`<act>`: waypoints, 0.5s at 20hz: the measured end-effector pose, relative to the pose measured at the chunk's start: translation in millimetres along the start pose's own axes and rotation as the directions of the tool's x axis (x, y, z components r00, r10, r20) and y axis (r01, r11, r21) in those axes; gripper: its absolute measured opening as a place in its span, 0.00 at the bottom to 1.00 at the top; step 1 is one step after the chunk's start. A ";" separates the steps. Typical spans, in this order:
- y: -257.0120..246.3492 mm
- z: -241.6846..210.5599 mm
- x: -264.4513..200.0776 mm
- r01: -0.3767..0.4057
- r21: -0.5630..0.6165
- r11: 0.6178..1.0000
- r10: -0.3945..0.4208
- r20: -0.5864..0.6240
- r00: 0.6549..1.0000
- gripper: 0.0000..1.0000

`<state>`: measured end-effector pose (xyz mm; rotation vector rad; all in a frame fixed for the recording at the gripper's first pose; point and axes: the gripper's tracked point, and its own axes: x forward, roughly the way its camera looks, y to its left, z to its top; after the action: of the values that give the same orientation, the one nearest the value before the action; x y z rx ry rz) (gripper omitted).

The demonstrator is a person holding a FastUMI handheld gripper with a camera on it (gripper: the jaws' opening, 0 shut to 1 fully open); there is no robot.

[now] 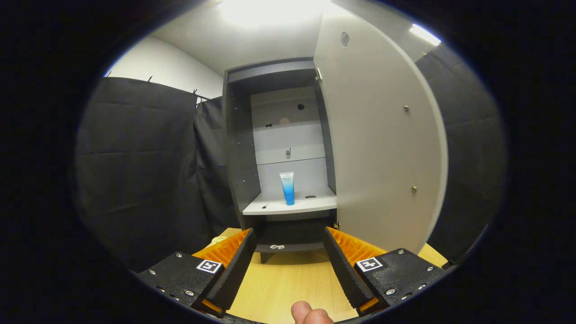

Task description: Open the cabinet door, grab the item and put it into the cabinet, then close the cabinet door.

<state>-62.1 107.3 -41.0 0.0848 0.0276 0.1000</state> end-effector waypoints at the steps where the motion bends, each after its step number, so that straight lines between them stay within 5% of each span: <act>1: -3.2 -2.7 -14.9 -0.007 -0.003 1.000 0.007 -0.010 1.000 0.93; 7: -16.2 1.0 -84.2 -0.122 -0.067 0.990 0.122 0.003 0.993 0.93; 10: -55.5 12.4 -93.6 -0.104 -0.099 0.990 0.107 0.028 0.994 0.93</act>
<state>-149.3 41.8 -31.2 -0.0099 -0.0146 0.2059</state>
